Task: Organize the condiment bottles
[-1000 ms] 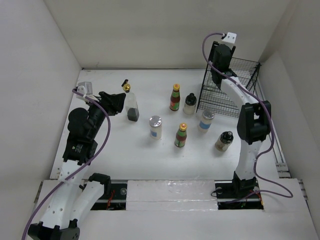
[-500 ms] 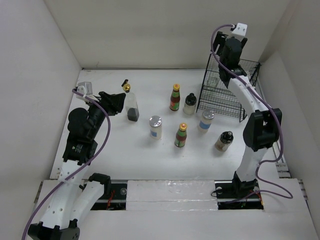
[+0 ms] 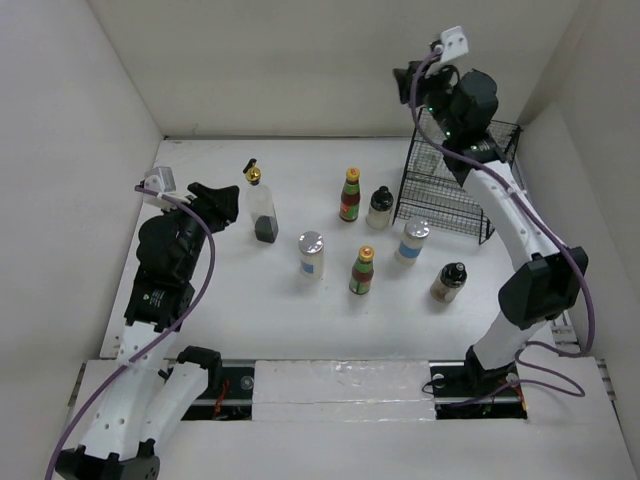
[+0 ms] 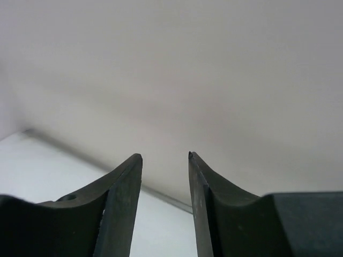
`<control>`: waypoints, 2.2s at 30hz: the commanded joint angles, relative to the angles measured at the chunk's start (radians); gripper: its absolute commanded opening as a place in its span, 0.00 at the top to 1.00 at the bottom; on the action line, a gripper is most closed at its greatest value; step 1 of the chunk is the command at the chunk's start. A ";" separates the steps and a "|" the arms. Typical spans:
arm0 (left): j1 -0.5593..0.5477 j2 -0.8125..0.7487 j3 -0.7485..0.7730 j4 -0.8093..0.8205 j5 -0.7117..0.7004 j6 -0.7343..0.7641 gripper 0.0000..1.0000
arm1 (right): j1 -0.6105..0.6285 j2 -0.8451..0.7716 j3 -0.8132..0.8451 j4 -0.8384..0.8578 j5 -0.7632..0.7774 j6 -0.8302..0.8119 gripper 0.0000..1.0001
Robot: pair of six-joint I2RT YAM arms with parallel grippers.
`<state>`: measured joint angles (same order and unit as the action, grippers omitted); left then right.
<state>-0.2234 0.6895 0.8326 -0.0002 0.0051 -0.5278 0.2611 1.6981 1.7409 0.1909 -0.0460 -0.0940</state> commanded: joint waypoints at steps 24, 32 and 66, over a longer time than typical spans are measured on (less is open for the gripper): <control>-0.004 -0.061 0.040 -0.038 -0.168 -0.043 0.49 | 0.474 0.413 0.155 -0.011 -0.623 -0.099 0.17; -0.004 -0.071 0.031 -0.037 -0.152 -0.043 0.49 | 0.504 0.528 0.307 -0.011 -0.557 -0.090 0.17; -0.004 -0.068 0.031 -0.027 -0.129 -0.034 0.49 | 0.333 -0.092 0.040 0.254 -0.168 0.206 0.86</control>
<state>-0.2234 0.6205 0.8383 -0.0723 -0.1387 -0.5735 0.6567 1.7481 1.8153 0.3332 -0.3111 0.0879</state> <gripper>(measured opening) 0.503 0.439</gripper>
